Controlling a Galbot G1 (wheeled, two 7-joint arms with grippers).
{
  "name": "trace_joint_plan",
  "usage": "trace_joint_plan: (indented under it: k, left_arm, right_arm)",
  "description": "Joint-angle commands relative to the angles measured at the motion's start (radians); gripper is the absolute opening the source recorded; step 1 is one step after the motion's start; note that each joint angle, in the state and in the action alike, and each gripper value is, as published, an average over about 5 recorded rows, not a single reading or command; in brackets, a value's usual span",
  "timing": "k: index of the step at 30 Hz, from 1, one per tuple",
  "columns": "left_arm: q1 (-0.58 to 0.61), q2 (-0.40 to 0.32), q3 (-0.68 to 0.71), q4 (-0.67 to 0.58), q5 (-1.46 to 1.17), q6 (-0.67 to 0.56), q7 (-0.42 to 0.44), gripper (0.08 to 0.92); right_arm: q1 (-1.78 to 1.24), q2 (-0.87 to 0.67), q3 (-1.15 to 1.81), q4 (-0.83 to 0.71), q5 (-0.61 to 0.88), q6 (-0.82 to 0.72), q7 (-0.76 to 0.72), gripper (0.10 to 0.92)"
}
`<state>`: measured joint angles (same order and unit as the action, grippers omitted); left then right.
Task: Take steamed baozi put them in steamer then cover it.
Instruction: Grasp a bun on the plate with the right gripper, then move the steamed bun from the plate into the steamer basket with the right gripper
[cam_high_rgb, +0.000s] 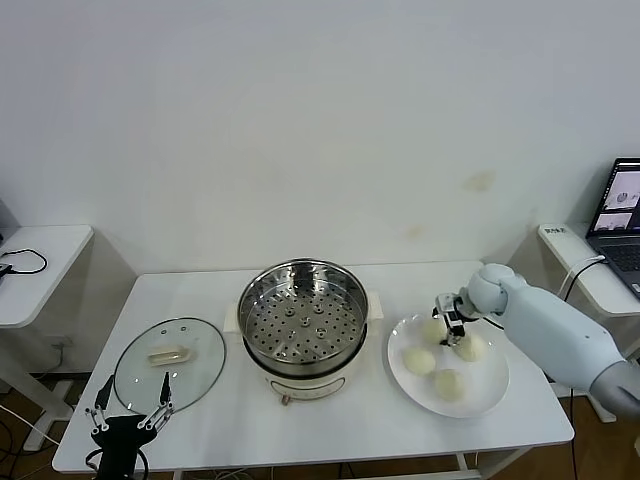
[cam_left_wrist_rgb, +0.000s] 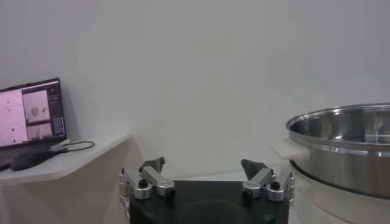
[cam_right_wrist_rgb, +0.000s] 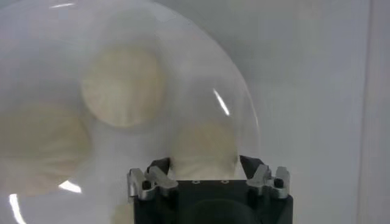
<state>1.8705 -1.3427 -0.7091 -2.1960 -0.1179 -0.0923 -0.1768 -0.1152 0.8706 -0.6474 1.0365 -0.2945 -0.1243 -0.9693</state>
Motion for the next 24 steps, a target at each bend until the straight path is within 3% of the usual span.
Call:
trace_joint_plan:
  k: [1, 14, 24]
  left_arm:
    - [0.0, -0.001, 0.0, 0.0, 0.001, -0.001, -0.001, 0.823]
    - [0.0, 0.002, 0.004, -0.001, -0.001, 0.0, -0.001, 0.823]
    - [-0.008, 0.02, 0.006, -0.001, -0.008, 0.002, 0.002, 0.823]
  right_arm:
    - [0.007, 0.018, -0.009, -0.023, -0.008, -0.005, -0.002, 0.697]
    - [0.086, -0.053, -0.066, 0.085, 0.072, -0.009, -0.036, 0.545]
    - [0.365, -0.151, -0.202, 0.245, 0.283, -0.04, -0.048, 0.56]
